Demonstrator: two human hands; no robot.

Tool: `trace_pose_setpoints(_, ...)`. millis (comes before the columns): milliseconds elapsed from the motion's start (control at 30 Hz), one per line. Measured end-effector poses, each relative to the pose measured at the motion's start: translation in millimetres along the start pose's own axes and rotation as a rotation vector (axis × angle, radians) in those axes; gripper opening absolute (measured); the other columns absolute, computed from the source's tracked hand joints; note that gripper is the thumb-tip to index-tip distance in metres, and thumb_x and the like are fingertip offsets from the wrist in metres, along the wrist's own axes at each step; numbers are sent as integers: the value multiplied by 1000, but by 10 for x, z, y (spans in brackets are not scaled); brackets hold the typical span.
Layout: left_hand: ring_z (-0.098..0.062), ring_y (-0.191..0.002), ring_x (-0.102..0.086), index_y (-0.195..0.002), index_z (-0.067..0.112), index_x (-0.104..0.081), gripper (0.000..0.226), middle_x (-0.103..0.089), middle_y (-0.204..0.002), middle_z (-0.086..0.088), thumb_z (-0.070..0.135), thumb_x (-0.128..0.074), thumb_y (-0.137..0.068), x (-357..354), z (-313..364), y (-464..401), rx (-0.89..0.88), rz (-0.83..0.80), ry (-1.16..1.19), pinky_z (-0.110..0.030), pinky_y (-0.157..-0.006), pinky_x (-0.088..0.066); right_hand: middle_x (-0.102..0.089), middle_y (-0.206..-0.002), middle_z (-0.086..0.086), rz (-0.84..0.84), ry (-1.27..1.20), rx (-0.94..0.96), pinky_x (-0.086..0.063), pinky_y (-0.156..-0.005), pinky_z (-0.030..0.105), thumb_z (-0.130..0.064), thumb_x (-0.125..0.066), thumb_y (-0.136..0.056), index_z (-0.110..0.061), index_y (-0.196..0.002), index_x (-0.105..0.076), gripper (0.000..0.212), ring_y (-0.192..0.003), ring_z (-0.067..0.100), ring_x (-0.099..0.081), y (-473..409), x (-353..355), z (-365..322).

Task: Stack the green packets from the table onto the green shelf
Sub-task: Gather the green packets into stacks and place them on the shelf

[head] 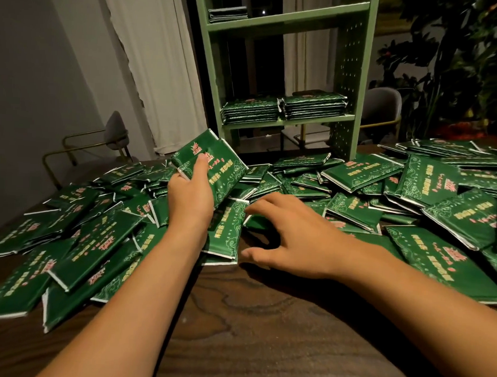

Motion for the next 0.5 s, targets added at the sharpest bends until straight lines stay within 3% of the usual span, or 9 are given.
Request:
trace_pose_setpoints(67,-23,-89,-62,-104,12,-59,45,-64,-94,-2,56,-54,-96,36,6,-33,18,8,-4,-36,-73,-47,-38,-147,-4,-17,22,38,-34,-114,38,-71,-61,-82,-29,-148,-38,81,-137,16,-33,-30,-78,-128)
trace_pose_setpoints(167,-34,-100,-68,-107,9,-66,56,-72,-107,-13,61,-56,-88,102,41,-66,37,16,35,-50,-92,-54,-38,-148,-1,-46,111,87,-32,-114,36,-76,-59,-80,-27,-149,-36,88,-137,20,-34,-110,-177,-292)
trace_pose_setpoints(300,-36,-98,-70,-104,11,-68,63,-73,-106,-14,65,-55,-73,115,-2,-102,59,7,62,-57,-92,-55,-32,-153,4,-118,182,73,-34,-112,41,-79,-53,-81,-31,-153,-24,92,-138,26,-34,-265,-281,-383)
trace_pose_setpoints(400,-34,-102,-69,-119,13,-63,80,-71,-113,-9,70,-57,-63,122,-78,-137,91,9,102,-58,-94,-54,-33,-151,4,-189,262,73,-38,-108,42,-74,-51,-87,-38,-154,-21,81,-134,29,-39,-375,-320,-403)
trace_pose_setpoints(500,-35,-106,-66,-123,11,-57,78,-67,-117,-10,66,-55,-68,142,-115,-130,125,13,109,-58,-95,-52,-36,-146,3,-208,314,89,-42,-103,42,-68,-49,-91,-41,-153,-23,73,-129,29,-44,-391,-284,-429)
Point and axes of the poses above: each hand's wrist, its own y-axis away from the middle knuckle, its own x-axis out of the back of the hand, z = x × y, the point moved 10 cm from there along -y, towards the middle knuckle
